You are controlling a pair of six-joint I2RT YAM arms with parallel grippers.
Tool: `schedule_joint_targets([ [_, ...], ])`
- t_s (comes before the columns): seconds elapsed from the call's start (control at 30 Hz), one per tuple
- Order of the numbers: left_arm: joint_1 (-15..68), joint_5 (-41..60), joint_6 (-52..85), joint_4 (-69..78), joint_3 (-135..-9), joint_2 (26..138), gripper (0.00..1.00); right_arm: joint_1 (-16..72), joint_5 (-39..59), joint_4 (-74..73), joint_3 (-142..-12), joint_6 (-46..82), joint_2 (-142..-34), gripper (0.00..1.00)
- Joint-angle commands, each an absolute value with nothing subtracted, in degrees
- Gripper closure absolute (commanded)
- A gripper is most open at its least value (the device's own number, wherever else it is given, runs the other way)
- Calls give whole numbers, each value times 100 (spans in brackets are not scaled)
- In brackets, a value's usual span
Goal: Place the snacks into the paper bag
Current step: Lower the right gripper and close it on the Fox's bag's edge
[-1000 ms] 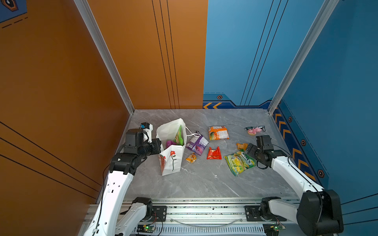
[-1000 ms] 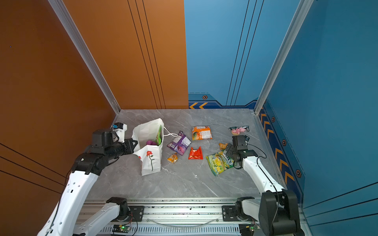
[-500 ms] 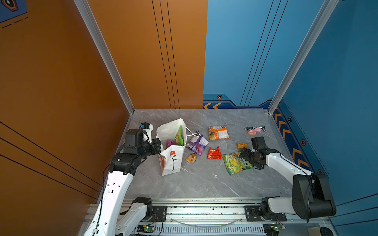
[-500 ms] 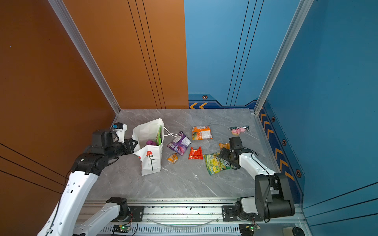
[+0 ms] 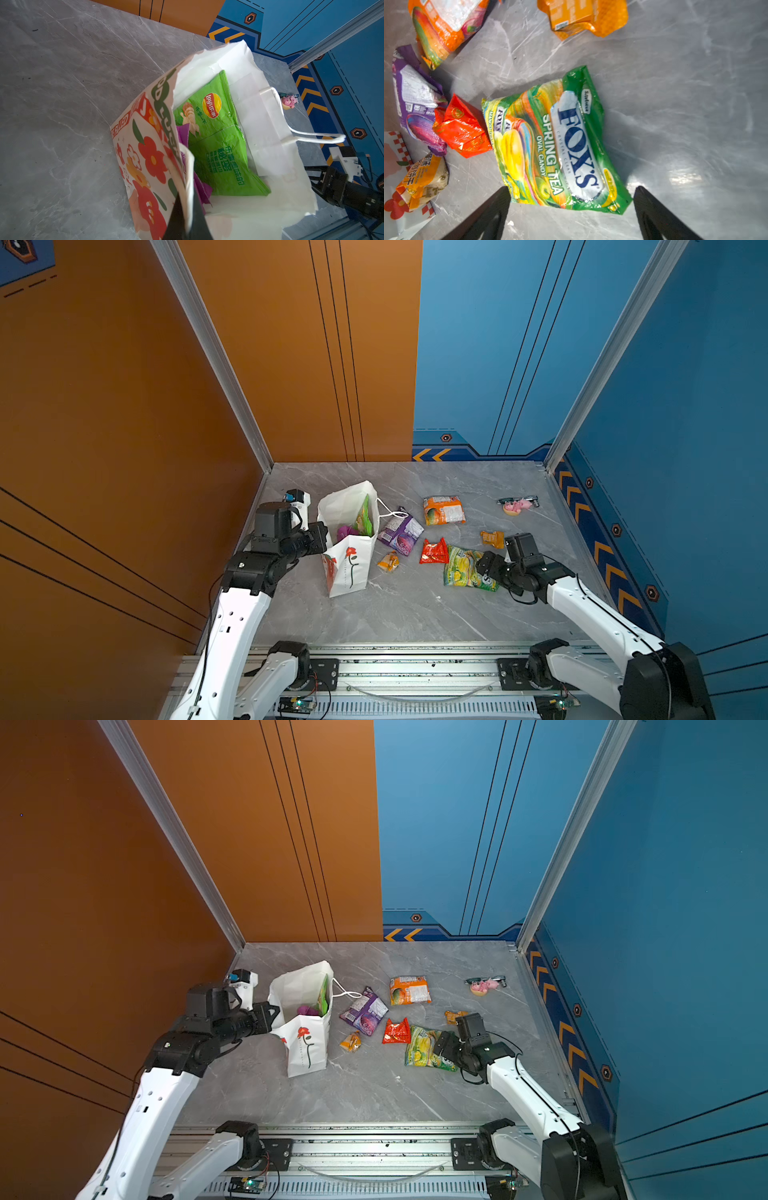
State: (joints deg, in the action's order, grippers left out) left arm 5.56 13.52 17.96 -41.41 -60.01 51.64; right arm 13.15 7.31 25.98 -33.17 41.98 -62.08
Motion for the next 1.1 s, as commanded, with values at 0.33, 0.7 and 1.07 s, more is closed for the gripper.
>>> schedule_joint_targets([
  [0.33,501,1268,1698,-3946,-5941,5073,100,719,1282,2976,-4244,2987,-7661,20],
  [0.7,501,1275,1702,-3946,-5941,5101,100,953,1222,2931,-4314,2754,-8138,30],
  [1.07,510,1284,1705,-3946,-5941,5106,100,1104,1230,2979,-4375,2688,-8778,66],
])
